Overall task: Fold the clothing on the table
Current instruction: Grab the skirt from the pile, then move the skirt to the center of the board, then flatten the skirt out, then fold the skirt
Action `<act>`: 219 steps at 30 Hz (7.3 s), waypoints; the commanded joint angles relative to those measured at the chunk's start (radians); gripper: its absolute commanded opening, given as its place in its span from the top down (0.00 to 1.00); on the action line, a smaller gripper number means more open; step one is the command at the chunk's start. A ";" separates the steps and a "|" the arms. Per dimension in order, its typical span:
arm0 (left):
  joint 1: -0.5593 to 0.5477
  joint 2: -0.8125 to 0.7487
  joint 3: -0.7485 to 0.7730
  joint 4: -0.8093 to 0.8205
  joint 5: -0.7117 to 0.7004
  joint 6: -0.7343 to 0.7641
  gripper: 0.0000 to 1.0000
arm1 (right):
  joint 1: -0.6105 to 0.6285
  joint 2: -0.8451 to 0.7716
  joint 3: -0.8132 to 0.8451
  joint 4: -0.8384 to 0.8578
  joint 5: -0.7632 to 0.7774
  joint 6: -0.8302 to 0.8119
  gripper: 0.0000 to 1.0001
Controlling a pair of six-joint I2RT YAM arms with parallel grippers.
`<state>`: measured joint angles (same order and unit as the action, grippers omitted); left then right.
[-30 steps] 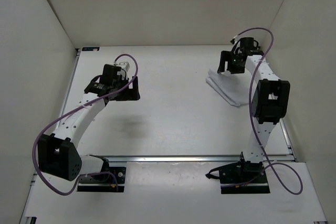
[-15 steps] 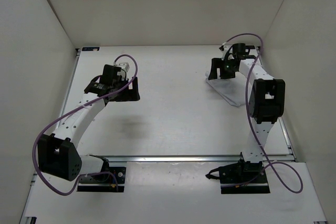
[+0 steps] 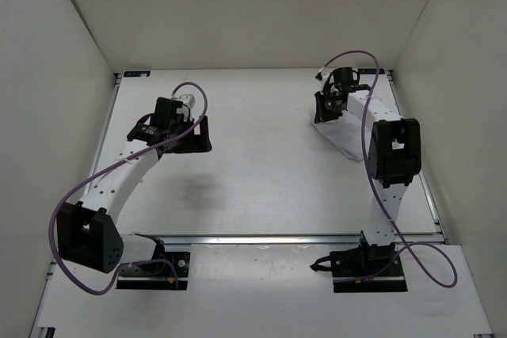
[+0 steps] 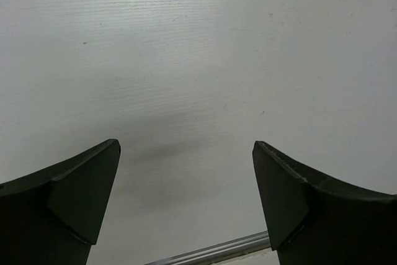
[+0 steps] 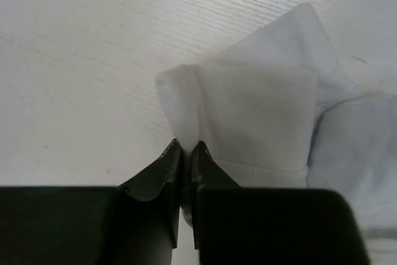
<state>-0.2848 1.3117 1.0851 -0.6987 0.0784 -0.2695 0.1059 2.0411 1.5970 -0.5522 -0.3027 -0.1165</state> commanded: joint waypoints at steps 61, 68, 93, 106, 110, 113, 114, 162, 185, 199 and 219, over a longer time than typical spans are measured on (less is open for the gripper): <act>-0.139 -0.206 -0.587 0.689 0.609 -0.289 0.07 | 0.144 -0.756 -0.718 0.110 -0.262 0.345 1.00; -0.163 -0.141 -0.588 0.771 0.618 -0.293 0.17 | 0.140 -0.756 -0.704 0.084 -0.260 0.334 1.00; -0.181 -0.040 -0.570 0.801 0.659 -0.274 0.70 | 0.115 -0.762 -0.710 0.078 -0.236 0.327 1.00; -0.206 0.046 -0.475 0.639 0.637 -0.192 1.00 | 0.101 -0.763 -0.746 0.146 -0.257 0.334 0.46; -0.212 0.043 -0.464 0.634 0.627 -0.183 1.00 | 0.097 -0.736 -0.735 0.158 -0.262 0.311 0.40; -0.212 0.043 -0.467 0.633 0.641 -0.177 1.00 | 0.094 -0.704 -0.704 0.153 -0.245 0.287 0.37; -0.215 0.053 -0.464 0.630 0.641 -0.174 1.00 | 0.087 -0.693 -0.695 0.143 -0.237 0.281 0.37; -0.185 0.078 -0.447 0.561 0.675 -0.117 1.00 | 0.126 -0.309 -0.555 0.193 -0.177 0.160 0.41; -0.182 0.081 -0.435 0.545 0.675 -0.111 1.00 | 0.141 -0.260 -0.519 0.227 -0.182 0.193 1.00; -0.048 0.107 0.088 0.206 0.337 0.072 1.00 | 0.100 -0.515 -0.059 0.084 -0.021 0.172 0.99; -0.109 0.016 0.253 0.280 -0.025 0.187 1.00 | -0.020 -0.751 -0.372 0.229 0.007 0.136 1.00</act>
<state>-0.3710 1.3983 1.5234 -0.4007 0.1326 -0.0750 0.1287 1.3636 1.3727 -0.3119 -0.3611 0.0521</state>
